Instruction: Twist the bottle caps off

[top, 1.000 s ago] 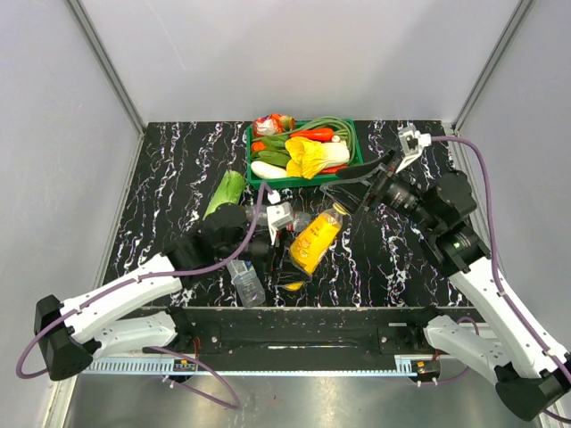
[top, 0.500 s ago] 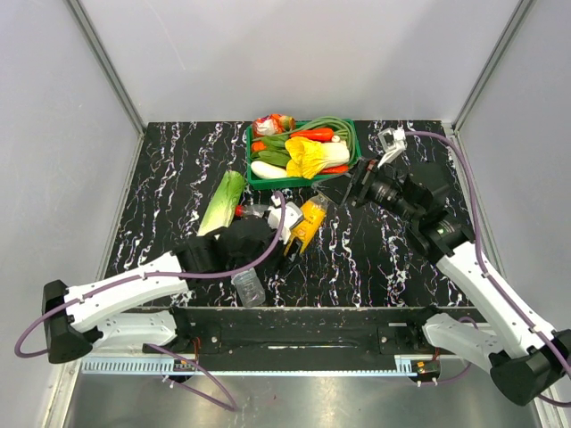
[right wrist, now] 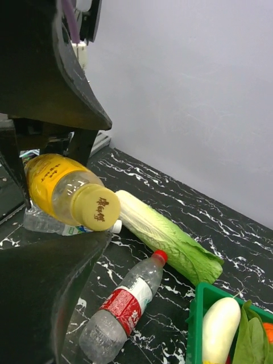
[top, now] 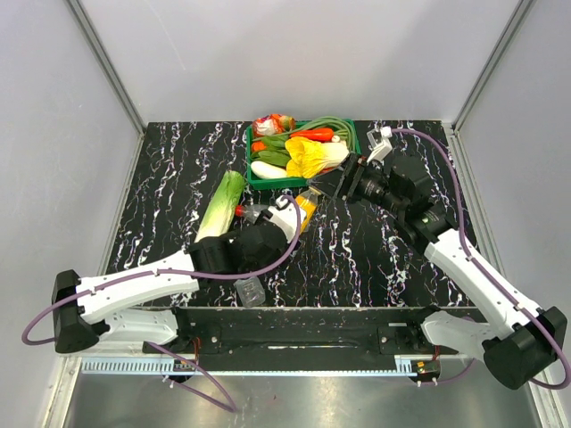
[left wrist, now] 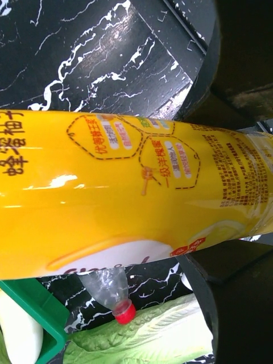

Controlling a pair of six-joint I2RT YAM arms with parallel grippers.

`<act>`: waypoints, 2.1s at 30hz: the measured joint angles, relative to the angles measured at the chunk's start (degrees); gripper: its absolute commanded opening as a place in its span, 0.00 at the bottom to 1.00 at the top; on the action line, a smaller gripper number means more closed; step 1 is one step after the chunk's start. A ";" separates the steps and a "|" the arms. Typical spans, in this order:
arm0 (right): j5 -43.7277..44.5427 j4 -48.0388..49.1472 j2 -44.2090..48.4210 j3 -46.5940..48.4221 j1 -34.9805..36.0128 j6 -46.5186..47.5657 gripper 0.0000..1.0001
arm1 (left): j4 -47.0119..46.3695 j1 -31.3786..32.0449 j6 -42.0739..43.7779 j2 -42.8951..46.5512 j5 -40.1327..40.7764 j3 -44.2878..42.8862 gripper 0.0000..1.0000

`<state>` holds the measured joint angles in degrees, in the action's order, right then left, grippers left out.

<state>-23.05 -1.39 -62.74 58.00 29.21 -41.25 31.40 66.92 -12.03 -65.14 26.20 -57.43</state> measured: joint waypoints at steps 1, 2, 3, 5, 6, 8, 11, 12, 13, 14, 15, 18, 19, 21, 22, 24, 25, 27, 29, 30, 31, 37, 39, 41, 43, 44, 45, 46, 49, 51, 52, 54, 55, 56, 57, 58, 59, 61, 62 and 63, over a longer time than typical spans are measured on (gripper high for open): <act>-0.04 0.63 -0.07 -0.09 0.00 -0.66 0.68 | 0.11 0.17 0.00 -0.24 0.46 0.00 0.00; -0.07 1.18 -0.22 -0.17 0.00 -1.14 0.65 | 0.26 0.39 0.00 -0.50 1.07 -0.07 0.00; -0.04 1.75 -0.44 -0.31 0.00 -1.60 0.63 | 0.31 0.52 0.00 -0.61 1.42 -0.15 0.00; -0.02 2.78 -1.18 -0.48 -0.02 -2.54 0.63 | 0.48 0.79 -0.02 -0.63 2.10 -0.33 0.00; -0.11 3.32 -1.81 -0.52 -0.02 -3.19 0.60 | 0.52 0.90 0.00 -0.63 2.49 -0.39 0.00; -0.24 3.65 -2.38 -0.55 -0.02 -3.65 0.52 | 0.66 1.03 0.00 -0.63 2.91 -0.39 0.00; -0.33 3.85 -3.23 -0.61 -0.02 -4.63 0.42 | 0.70 1.07 -0.04 -0.63 3.32 -0.42 0.00; -0.33 3.96 -3.45 -0.70 -0.02 -5.01 0.40 | 0.70 1.09 -0.07 -0.63 3.56 -0.42 0.00; -0.33 4.11 -3.61 -0.74 -0.02 -5.29 0.38 | 0.70 1.11 -0.07 -0.63 3.76 -0.42 0.00; -0.33 4.24 -3.76 -0.76 -0.02 -5.55 0.35 | 0.70 1.11 -0.15 -0.63 3.96 -0.42 0.00; -0.35 4.44 -3.82 -0.81 -0.02 -5.60 0.32 | 0.70 1.16 -0.22 -0.63 4.07 -0.42 0.00; -0.35 4.70 -3.87 -0.92 -0.02 -5.77 0.20 | 0.70 1.22 -0.31 -0.63 4.28 -0.42 0.00; -0.35 4.76 -3.87 -0.94 -0.02 -5.77 0.15 | 0.72 1.22 -0.35 -0.63 4.28 -0.42 0.00; -0.37 5.01 -3.87 -1.07 -0.04 -5.77 0.08 | 0.74 1.25 -0.42 -0.63 4.28 -0.42 0.00; -0.37 5.05 -3.87 -1.09 -0.04 -5.75 0.04 | 0.74 1.25 -0.42 -0.63 4.33 -0.42 0.00; -0.39 5.25 -3.87 -1.18 -0.04 -5.70 0.00 | 0.74 1.25 -0.44 -0.63 4.46 -0.39 0.00; -0.42 5.44 -3.87 -1.33 -0.04 -5.68 0.00 | 0.66 1.25 -0.44 -0.63 4.46 -0.28 0.00; -0.48 6.12 -3.87 -1.84 -0.04 -5.51 0.00 | 0.55 1.20 -0.48 -0.59 4.24 -0.04 0.00; -0.63 6.56 -3.87 -2.43 -0.07 -5.33 0.00 | -0.04 0.55 -0.48 -0.31 3.13 0.66 0.00; -0.74 6.88 -3.87 -2.82 -0.07 -5.18 0.00 | -0.48 0.00 -0.46 -0.02 1.84 1.20 0.00; -0.96 7.28 -3.87 -3.10 -0.07 -5.09 0.00 | -0.98 -0.57 -0.42 0.31 0.61 1.73 0.00; -4.00 11.43 -3.87 -4.59 -0.13 -3.87 0.00 | -6.73 -6.34 -0.11 4.50 -12.76 6.58 0.00; -5.27 12.98 -3.89 -4.96 -0.13 -3.50 0.00 | -9.01 -9.07 -0.11 6.38 -19.41 8.44 0.00; -6.71 14.99 -3.87 -5.40 -0.15 -3.34 0.00 | -10.80 -11.80 -0.26 8.02 -25.83 10.03 0.00; -8.48 16.81 -3.87 -5.66 -0.15 -3.13 0.00 | -13.60 -14.73 -0.79 9.77 -33.11 12.17 0.00; -9.62 17.66 -3.87 -5.70 -0.17 -2.97 0.00 | -14.73 -15.91 -1.14 10.62 -36.30 13.11 0.00; -10.86 18.58 -3.87 -5.73 -0.17 -2.84 0.00 | -15.85 -16.83 -1.53 11.41 -38.84 13.97 0.00; -12.17 19.47 -3.87 -5.73 -0.17 -2.69 0.00 | -17.11 -17.77 -2.10 12.24 -41.79 14.88 0.00; -15.61 21.75 -3.63 -5.73 -0.17 -2.10 0.00 | -20.39 -20.28 -4.15 14.29 -50.23 17.05 0.00; -17.88 22.97 -2.95 -5.73 -0.20 -1.60 0.00 | -22.51 -21.07 -5.42 14.84 -54.93 18.01 0.00; -19.12 23.54 -2.36 -5.73 -0.20 -1.25 0.00 | -23.96 -21.38 -6.16 14.95 -57.64 18.49 0.00; -21.29 24.90 -1.38 -5.73 -0.24 -0.92 0.00 | -27.08 -21.68 -7.80 14.93 -62.29 19.23 0.00; -22.51 25.86 -0.83 -5.73 -0.24 -0.85 0.00 | -28.98 -21.77 -8.83 14.93 -64.63 19.71 0.00; -23.71 26.86 -0.26 -5.70 -0.24 -0.81 0.00 | -30.86 -21.84 -9.84 14.91 -66.75 20.13 0.00; -24.74 27.93 0.20 -5.70 -0.22 -0.85 0.00 | -32.85 -21.90 -10.91 14.82 -68.89 20.55 0.00; -25.68 29.03 0.61 -5.70 -0.22 -1.01 0.00 | -35.01 -21.92 -12.26 14.71 -71.17 20.85 0.00; -26.97 30.69 1.07 -5.70 -0.22 -1.27 0.00 | -37.38 -21.97 -13.64 14.53 -73.42 21.14 0.00; -28.59 33.18 1.70 -5.70 -0.22 -1.90 0.00 | -40.70 -21.99 -15.63 14.16 -76.50 21.46 0.00; -29.42 34.49 1.99 -5.70 -0.22 -2.25 0.00 | -42.23 -22.01 -16.63 13.92 -77.96 21.49 0.00; -30.05 35.50 2.23 -5.70 -0.20 -2.56 0.00 | -43.85 -22.01 -17.68 13.62 -79.43 21.49 0.00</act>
<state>-53.10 34.11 -60.51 52.29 29.02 -43.81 -12.45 44.91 -29.71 -51.53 -53.23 -35.94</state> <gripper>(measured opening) 0.386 0.660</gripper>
